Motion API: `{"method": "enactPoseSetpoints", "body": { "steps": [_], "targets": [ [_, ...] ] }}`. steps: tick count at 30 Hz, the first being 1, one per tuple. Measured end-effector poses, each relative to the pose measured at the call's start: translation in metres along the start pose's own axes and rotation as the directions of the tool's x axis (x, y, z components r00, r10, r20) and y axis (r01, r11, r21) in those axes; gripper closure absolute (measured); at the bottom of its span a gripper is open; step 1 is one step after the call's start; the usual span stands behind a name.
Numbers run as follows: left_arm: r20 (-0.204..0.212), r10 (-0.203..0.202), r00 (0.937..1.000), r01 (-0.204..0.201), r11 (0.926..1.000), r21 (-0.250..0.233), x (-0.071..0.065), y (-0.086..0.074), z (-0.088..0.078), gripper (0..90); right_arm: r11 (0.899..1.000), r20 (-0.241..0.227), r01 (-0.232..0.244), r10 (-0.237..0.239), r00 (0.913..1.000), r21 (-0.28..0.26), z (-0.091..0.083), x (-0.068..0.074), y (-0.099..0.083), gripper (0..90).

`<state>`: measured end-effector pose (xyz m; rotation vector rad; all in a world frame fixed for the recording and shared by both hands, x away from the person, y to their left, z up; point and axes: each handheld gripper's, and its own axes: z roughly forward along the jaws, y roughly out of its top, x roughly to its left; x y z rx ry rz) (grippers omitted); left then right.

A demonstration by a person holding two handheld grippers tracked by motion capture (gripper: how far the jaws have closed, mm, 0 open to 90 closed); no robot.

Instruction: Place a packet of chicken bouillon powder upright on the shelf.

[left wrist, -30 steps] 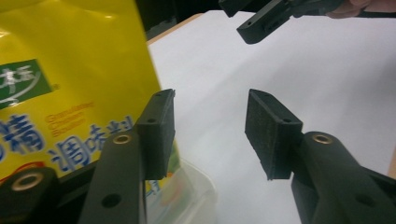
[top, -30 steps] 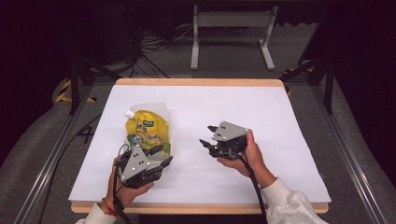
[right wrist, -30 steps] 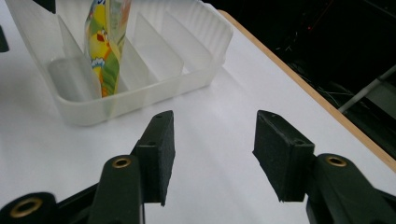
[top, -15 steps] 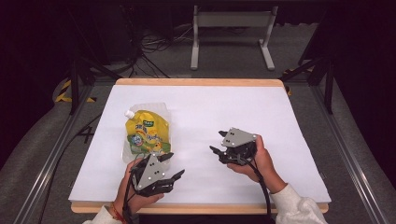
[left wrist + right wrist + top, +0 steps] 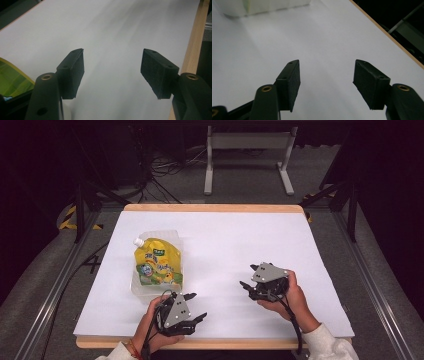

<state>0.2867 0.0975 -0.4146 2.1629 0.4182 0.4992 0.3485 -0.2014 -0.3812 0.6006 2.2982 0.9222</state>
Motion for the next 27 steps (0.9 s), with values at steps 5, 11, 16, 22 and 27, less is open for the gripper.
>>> {"method": "enactPoseSetpoints", "body": {
  "steps": [5, 11, 16, 22, 27],
  "targets": [
    [0.017, 0.007, 0.9998, -0.007, 0.9998, 0.019, -0.001, -0.002, 0.006, 34.7, 1.000, 0.015, 0.004, -0.004, 0.9999, 0.021, -0.005, -0.001, -0.015, 35.9],
    [0.045, 0.011, 0.9989, -0.013, 0.9993, 0.034, -0.004, -0.004, 0.011, 33.4, 0.999, 0.034, -0.005, 0.003, 0.9994, 0.048, -0.014, -0.004, -0.037, 32.9],
    [0.069, 0.018, 0.9974, -0.021, 0.9989, 0.041, -0.005, -0.004, 0.015, 32.5, 0.999, 0.052, -0.026, 0.024, 0.9984, 0.042, -0.025, -0.006, -0.051, 30.8],
    [0.087, 0.032, 0.9957, -0.036, 0.9981, 0.050, -0.006, -0.003, 0.021, 31.2, 0.998, 0.079, -0.044, 0.040, 0.9961, 0.052, -0.037, -0.007, -0.069, 28.9],
    [0.101, 0.038, 0.9942, -0.043, 0.9978, 0.050, -0.006, -0.001, 0.024, 30.0, 0.996, 0.101, -0.058, 0.052, 0.9936, 0.064, -0.047, -0.008, -0.085, 26.8]
  ]
}}
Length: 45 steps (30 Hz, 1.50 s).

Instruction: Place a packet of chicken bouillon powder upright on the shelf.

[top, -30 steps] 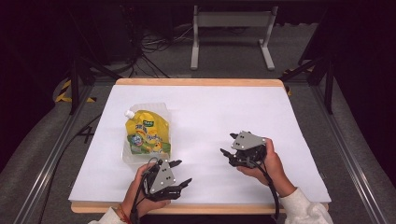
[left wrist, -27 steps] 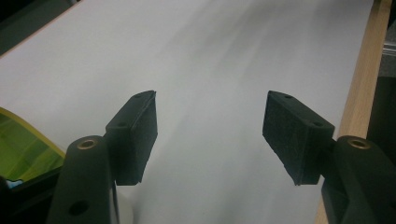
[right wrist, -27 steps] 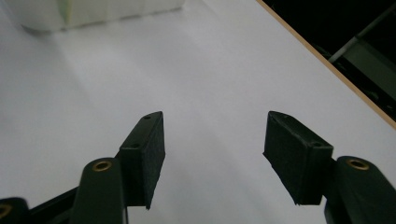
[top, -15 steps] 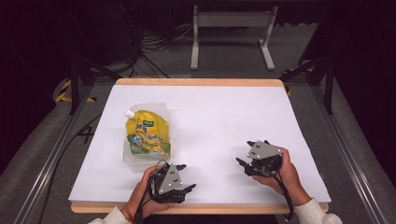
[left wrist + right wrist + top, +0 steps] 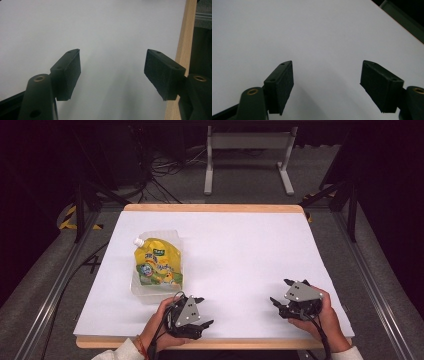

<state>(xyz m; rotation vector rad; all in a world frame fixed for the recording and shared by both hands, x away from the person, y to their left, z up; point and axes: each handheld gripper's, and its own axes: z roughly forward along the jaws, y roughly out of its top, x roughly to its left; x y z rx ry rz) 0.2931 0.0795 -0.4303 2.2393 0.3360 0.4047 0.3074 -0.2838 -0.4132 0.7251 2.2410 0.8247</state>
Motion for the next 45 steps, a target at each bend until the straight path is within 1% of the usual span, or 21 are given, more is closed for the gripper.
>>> {"method": "enactPoseSetpoints", "body": {
  "steps": [2, 3, 6, 9, 10, 11, 12, 16, 18, 20, 23, 26, 28, 31, 32, 35, 38, 39, 42, 43, 45],
  "targets": [
    [0.002, -0.001, 1.0000, 0.001, 1.0000, 0.001, 0.000, 0.000, 0.000, 29.5, 1.000, 0.003, -0.006, 0.006, 1.0000, 0.000, -0.002, -0.001, -0.003, 26.7],
    [0.002, -0.002, 1.0000, 0.002, 1.0000, 0.003, 0.000, 0.000, 0.001, 29.1, 1.000, 0.010, -0.017, 0.017, 0.9998, 0.008, -0.005, -0.002, -0.010, 25.7],
    [0.009, 0.000, 1.0000, 0.000, 1.0000, 0.010, 0.000, -0.001, 0.003, 28.4, 1.000, 0.016, -0.029, 0.029, 0.9994, 0.009, -0.008, -0.003, -0.017, 25.1],
    [0.009, 0.004, 0.9999, -0.004, 0.9999, 0.013, 0.000, -0.001, 0.004, 28.1, 0.998, 0.025, -0.054, 0.053, 0.9983, 0.019, -0.013, -0.006, -0.030, 23.6],
    [0.010, 0.004, 0.9999, -0.004, 0.9999, 0.012, 0.000, -0.001, 0.004, 28.1, 0.998, 0.025, -0.054, 0.053, 0.9983, 0.019, -0.013, -0.006, -0.030, 23.6],
    [0.012, 0.004, 0.9999, -0.004, 0.9999, 0.012, 0.000, -0.001, 0.004, 27.9, 0.997, 0.033, -0.073, 0.072, 0.9969, 0.027, -0.017, -0.007, -0.036, 22.5],
    [0.013, 0.002, 0.9999, -0.002, 0.9999, 0.014, 0.000, -0.001, 0.004, 27.9, 0.997, 0.033, -0.073, 0.072, 0.9969, 0.027, -0.017, -0.007, -0.036, 22.5],
    [0.015, 0.011, 0.9998, -0.011, 0.9999, 0.013, 0.001, -0.002, 0.005, 25.7, 0.993, 0.040, -0.117, 0.116, 0.9925, 0.024, -0.022, -0.010, -0.049, 21.1],
    [0.020, 0.004, 0.9998, -0.005, 0.9999, 0.015, 0.001, -0.002, 0.006, 24.5, 0.990, 0.049, -0.137, 0.135, 0.9896, 0.030, -0.024, -0.011, -0.055, 20.2],
    [0.018, 0.003, 0.9998, -0.003, 0.9997, 0.023, 0.000, -0.003, 0.006, 23.2, 0.989, 0.059, -0.143, 0.141, 0.9883, 0.037, -0.026, -0.011, -0.060, 19.6],
    [0.023, 0.014, 0.9996, -0.014, 0.9997, 0.021, 0.000, -0.003, 0.006, 21.7, 0.983, 0.054, -0.181, 0.180, 0.9823, 0.027, -0.031, -0.012, -0.068, 18.7],
    [0.034, 0.014, 0.9993, -0.015, 0.9996, 0.024, 0.000, -0.002, 0.007, 21.0, 0.981, 0.069, -0.190, 0.187, 0.9799, 0.035, -0.035, -0.012, -0.074, 17.6],
    [0.041, 0.019, 0.9990, -0.020, 0.9995, 0.024, -0.001, -0.002, 0.009, 20.6, 0.976, 0.069, -0.214, 0.212, 0.9749, 0.028, -0.038, -0.011, -0.078, 17.5],
    [0.040, 0.023, 0.9989, -0.024, 0.9992, 0.033, -0.002, -0.003, 0.009, 19.5, 0.966, 0.047, -0.259, 0.258, 0.9651, 0.008, -0.043, -0.011, -0.085, 17.3],
    [0.042, 0.019, 0.9989, -0.021, 0.9994, 0.030, -0.001, -0.003, 0.009, 19.2, 0.964, 0.047, -0.265, 0.264, 0.9634, 0.007, -0.044, -0.011, -0.086, 17.0],
    [0.035, 0.005, 0.9994, -0.006, 0.9994, 0.033, -0.001, -0.003, 0.009, 18.6, 0.964, 0.048, -0.267, 0.266, 0.9627, -0.003, -0.045, -0.010, -0.086, 16.7],
    [0.040, 0.011, 0.9991, -0.012, 0.9993, 0.036, -0.002, -0.003, 0.010, 18.1, 0.965, 0.046, -0.262, 0.262, 0.9640, 0.000, -0.044, -0.009, -0.086, 16.5],
    [0.041, 0.021, 0.9990, -0.022, 0.9993, 0.031, -0.002, -0.003, 0.010, 17.9, 0.966, 0.048, -0.259, 0.259, 0.9648, 0.000, -0.044, -0.009, -0.086, 16.5],
    [0.037, 0.016, 0.9992, -0.018, 0.9992, 0.036, -0.002, -0.004, 0.009, 17.6, 0.967, 0.052, -0.256, 0.255, 0.9654, -0.001, -0.044, -0.008, -0.084, 16.5],
    [0.033, 0.025, 0.9991, -0.026, 0.9993, 0.029, -0.002, -0.004, 0.008, 17.3, 0.969, 0.059, -0.247, 0.247, 0.9672, -0.003, -0.044, -0.008, -0.083, 16.3],
    [0.039, 0.012, 0.9992, -0.013, 0.9998, 0.017, -0.001, -0.004, 0.005, 17.0, 0.970, 0.063, -0.243, 0.243, 0.9678, -0.008, -0.045, -0.007, -0.081, 16.3]
  ]
}}
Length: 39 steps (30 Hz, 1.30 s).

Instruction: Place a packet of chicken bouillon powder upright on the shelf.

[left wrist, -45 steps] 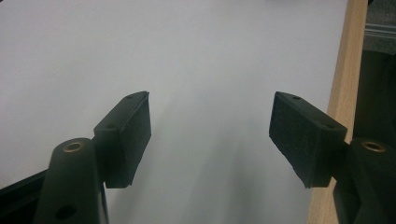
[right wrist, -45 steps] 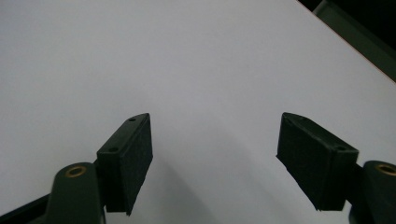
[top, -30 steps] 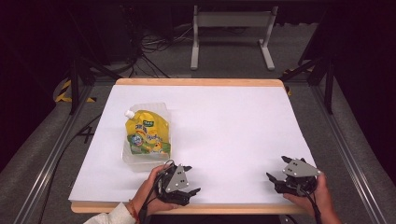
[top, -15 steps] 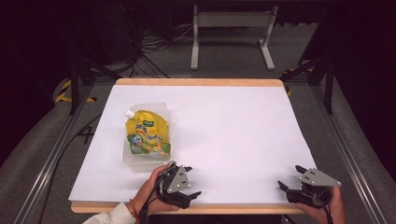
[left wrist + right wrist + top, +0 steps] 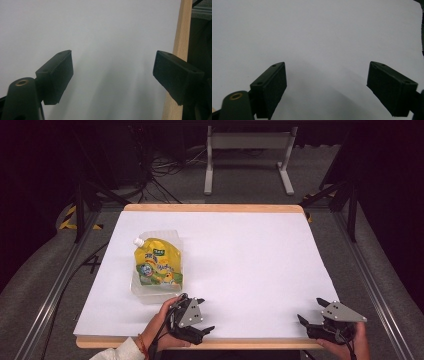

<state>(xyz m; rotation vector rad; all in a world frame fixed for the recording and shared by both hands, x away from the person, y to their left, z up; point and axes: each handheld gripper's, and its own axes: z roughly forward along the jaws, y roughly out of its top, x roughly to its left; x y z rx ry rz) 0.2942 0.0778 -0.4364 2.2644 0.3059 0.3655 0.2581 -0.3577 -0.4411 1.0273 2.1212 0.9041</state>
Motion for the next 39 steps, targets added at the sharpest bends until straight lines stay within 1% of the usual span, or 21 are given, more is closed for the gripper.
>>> {"method": "enactPoseSetpoints", "body": {
  "steps": [2, 5, 7, 12, 16, 20, 23, 30, 38, 39],
  "targets": [
    [0.004, -0.011, 0.9999, 0.011, 0.9999, -0.003, 0.0006, 0.0002, -0.0005, 16.1, 1.000, 0.006, 0.002, -0.002, 1.0000, 0.001, -0.0001, 0.0013, 0.0006, 16.0],
    [0.004, -0.003, 1.0000, 0.003, 1.0000, -0.001, 0.0009, 0.0006, 0.0009, 15.9, 1.000, 0.005, 0.001, -0.001, 1.0000, -0.001, 0.0005, 0.0020, 0.0010, 15.8],
    [0.007, -0.008, 0.9999, 0.008, 1.0000, -0.001, 0.0013, 0.0005, 0.0020, 15.8, 1.000, 0.007, 0.007, -0.007, 1.0000, -0.002, 0.0006, 0.0019, 0.0012, 15.7],
    [0.006, 0.002, 1.0000, -0.002, 0.9999, 0.010, 0.0018, 0.0017, 0.0043, 15.7, 1.000, 0.005, -0.001, 0.001, 1.0000, -0.003, -0.0001, 0.0005, 0.0001, 15.5],
    [0.007, -0.002, 1.0000, 0.002, 0.9999, 0.012, 0.0009, 0.0021, 0.0046, 15.6, 1.000, 0.009, 0.005, -0.004, 0.9999, -0.005, -0.0010, 0.0001, -0.0002, 15.5],
    [0.011, -0.013, 0.9999, 0.012, 0.9998, 0.015, 0.0019, 0.0019, 0.0056, 15.6, 1.000, 0.009, -0.002, 0.002, 1.0000, -0.009, -0.0012, 0.0000, 0.0004, 15.6],
    [0.011, -0.005, 0.9999, 0.004, 0.9999, 0.012, 0.0028, 0.0021, 0.0066, 15.3, 1.000, 0.008, 0.000, 0.000, 1.0000, -0.008, -0.0002, 0.0005, 0.0005, 15.7],
    [0.014, -0.009, 0.9999, 0.009, 0.9997, 0.024, 0.0008, 0.0021, 0.0075, 15.2, 1.000, 0.005, 0.014, -0.014, 0.9999, -0.008, 0.0004, 0.0029, 0.0018, 15.9],
    [0.014, -0.009, 0.9999, 0.009, 0.9997, 0.023, 0.0003, 0.0019, 0.0072, 15.2, 1.000, 0.005, 0.010, -0.010, 0.9999, -0.011, 0.0006, 0.0029, 0.0032, 15.9],
    [0.017, -0.001, 0.9999, 0.001, 0.9997, 0.024, 0.0009, 0.0017, 0.0068, 15.2, 1.000, 0.005, 0.010, -0.010, 0.9999, -0.011, 0.0006, 0.0029, 0.0032, 15.9]
  ]
}}
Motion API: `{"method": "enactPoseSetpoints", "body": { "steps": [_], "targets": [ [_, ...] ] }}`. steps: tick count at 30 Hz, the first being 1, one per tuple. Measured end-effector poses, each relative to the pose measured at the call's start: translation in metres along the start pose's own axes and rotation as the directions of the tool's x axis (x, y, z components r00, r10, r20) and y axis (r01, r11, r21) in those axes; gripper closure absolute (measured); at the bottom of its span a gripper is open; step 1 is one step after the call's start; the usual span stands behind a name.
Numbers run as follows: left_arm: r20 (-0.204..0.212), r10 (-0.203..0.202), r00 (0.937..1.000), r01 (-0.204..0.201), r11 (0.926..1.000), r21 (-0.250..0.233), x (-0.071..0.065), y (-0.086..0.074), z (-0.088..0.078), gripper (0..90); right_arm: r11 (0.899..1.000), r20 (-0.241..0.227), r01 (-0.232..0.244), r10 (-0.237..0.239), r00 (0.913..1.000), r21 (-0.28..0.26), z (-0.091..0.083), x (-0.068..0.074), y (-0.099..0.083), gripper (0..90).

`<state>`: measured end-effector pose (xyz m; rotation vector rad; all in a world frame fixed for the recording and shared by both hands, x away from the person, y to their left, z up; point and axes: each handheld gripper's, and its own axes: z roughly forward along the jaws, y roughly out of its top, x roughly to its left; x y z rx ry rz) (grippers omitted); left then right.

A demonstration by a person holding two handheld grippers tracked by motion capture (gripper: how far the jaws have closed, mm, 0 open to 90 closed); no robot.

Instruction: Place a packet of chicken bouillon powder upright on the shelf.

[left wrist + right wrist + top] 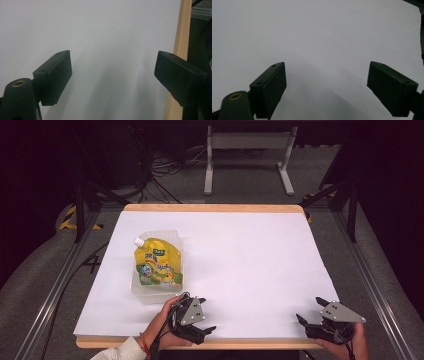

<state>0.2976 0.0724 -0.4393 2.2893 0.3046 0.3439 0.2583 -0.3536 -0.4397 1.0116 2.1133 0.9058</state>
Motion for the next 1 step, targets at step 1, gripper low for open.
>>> {"method": "enactPoseSetpoints", "body": {
  "steps": [1],
  "targets": [
    [-0.004, -0.004, 1.0000, 0.004, 1.0000, 0.005, -0.0002, -0.0006, -0.0006, 15.2, 1.000, 0.000, 0.003, -0.003, 1.0000, -0.002, 0.0006, -0.0002, 0.0005, 15.9]
  ]
}}
